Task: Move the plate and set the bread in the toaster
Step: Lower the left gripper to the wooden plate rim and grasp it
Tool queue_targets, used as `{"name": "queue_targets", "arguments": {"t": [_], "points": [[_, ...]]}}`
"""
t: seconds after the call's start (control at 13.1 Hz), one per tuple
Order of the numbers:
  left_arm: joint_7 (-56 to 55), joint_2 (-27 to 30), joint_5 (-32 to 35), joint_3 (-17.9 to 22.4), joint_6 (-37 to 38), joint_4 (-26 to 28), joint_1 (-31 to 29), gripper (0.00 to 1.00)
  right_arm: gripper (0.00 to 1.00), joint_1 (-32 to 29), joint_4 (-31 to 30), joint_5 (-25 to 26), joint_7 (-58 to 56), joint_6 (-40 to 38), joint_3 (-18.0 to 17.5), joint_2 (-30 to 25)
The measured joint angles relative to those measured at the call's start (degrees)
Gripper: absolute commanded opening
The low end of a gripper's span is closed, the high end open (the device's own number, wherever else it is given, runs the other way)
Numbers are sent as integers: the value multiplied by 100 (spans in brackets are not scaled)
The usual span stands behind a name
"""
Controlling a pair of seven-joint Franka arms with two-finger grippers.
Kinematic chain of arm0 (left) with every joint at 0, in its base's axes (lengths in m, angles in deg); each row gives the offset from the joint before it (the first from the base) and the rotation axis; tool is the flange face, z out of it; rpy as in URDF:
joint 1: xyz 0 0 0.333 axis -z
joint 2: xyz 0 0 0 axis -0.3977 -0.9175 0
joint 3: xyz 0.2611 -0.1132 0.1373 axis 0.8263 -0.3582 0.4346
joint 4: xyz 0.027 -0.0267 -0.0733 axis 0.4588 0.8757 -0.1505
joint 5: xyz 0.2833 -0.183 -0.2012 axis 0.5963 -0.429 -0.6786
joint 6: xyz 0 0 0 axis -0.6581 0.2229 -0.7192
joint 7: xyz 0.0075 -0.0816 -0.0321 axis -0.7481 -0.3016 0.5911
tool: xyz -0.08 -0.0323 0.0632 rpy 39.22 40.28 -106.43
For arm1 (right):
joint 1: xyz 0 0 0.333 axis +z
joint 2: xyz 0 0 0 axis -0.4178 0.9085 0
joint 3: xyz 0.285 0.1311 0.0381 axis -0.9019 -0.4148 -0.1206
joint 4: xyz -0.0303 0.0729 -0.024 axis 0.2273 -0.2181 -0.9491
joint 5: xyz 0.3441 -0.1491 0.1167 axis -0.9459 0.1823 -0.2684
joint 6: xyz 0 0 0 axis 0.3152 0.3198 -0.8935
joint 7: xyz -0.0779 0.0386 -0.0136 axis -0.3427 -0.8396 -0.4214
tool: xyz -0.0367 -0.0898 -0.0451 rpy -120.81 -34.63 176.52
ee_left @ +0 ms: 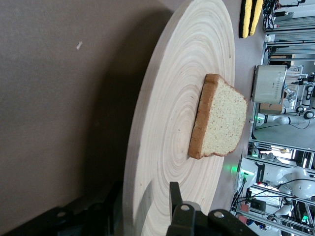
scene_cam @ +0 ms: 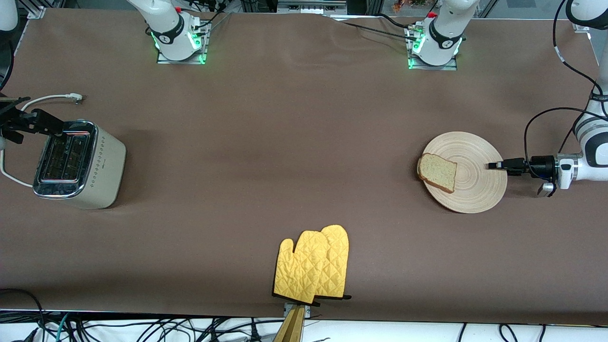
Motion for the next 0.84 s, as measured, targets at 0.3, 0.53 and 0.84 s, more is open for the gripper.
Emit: {"name": "queue_targets", "arguments": {"t": [0.3,0.53,0.84], "points": [[22,-23,-43,-8,-6,22,1,18,100,0,0,-78,0,0,0,0],[299,-56,-143,-10,-50,25,-8,1,100,-3,0,-94,0,0,4,1],[405,-56,-208,-12,-43,27,-14,0,100,-11,0,-99,0,0,5,2]]}}
